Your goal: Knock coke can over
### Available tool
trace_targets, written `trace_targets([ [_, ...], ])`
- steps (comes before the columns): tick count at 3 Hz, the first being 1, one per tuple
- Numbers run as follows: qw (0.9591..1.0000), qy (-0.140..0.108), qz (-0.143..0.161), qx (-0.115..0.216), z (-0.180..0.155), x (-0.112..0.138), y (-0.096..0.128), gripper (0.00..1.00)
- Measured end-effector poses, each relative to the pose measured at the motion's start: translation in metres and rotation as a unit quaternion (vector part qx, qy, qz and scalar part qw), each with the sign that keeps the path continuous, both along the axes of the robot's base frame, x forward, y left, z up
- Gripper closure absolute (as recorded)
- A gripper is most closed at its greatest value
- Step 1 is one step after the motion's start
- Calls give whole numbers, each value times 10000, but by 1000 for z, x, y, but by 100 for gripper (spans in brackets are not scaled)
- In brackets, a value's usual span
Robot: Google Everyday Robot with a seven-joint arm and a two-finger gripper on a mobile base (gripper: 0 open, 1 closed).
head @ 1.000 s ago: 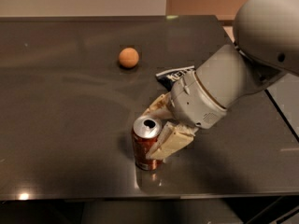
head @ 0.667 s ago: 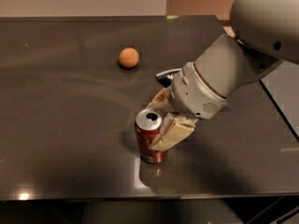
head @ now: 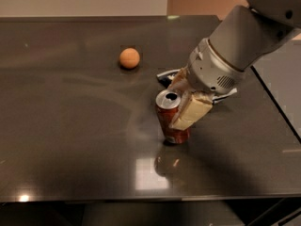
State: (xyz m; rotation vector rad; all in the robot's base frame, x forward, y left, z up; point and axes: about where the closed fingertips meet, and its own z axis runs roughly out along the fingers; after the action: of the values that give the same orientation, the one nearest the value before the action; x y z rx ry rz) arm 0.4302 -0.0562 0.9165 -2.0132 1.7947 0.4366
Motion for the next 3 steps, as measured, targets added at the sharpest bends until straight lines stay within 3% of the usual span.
trace_targets([
  [1,9988,-14,-167,-470,3,16,-24,100],
  [3,9878,-7,-100,-1552,-9,19,-62,100],
])
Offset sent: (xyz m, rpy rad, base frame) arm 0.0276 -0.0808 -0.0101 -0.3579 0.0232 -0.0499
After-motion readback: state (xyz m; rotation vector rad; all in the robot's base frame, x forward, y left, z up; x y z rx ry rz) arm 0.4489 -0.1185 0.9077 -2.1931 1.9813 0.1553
